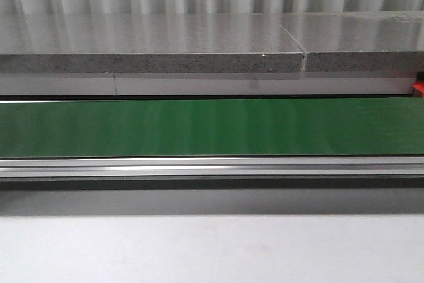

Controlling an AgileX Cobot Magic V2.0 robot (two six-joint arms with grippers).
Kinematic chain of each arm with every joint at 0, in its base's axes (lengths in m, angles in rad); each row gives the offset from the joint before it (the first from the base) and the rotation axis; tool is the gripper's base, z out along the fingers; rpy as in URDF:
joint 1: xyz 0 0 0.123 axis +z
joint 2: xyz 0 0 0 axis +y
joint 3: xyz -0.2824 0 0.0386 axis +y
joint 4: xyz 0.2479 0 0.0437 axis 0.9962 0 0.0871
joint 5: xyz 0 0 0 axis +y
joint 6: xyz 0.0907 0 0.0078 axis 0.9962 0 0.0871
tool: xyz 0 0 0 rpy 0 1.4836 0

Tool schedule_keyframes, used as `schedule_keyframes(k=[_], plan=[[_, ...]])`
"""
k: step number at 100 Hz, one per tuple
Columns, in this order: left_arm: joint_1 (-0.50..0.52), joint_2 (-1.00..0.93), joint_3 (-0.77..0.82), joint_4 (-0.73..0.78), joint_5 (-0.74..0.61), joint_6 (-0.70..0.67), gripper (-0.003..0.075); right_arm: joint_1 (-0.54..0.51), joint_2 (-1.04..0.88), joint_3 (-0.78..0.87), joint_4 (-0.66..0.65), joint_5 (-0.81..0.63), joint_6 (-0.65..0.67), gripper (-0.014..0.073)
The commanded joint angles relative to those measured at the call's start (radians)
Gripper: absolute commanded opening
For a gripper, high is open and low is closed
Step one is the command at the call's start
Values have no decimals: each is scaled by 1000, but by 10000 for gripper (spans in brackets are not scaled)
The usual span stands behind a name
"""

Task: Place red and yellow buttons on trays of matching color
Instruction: 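Set the yellow button on the belt end and open the left gripper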

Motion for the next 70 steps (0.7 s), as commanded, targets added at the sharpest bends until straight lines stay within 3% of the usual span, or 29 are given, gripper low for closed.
schedule_keyframes(k=[1,28,40,70], plan=[[32,-46,-37,-27,-60,-76,554,2,5,-22,0,-63,-7,-69],[108,15,-48,-29,-101,-299,553,2,5,-22,0,-63,-7,-69],[112,70,-59,-29,-30,-406,552,2,5,-22,0,-63,-7,-69],[112,160,-67,-72,-32,-501,552,2,5,-22,0,-63,-7,-69]])
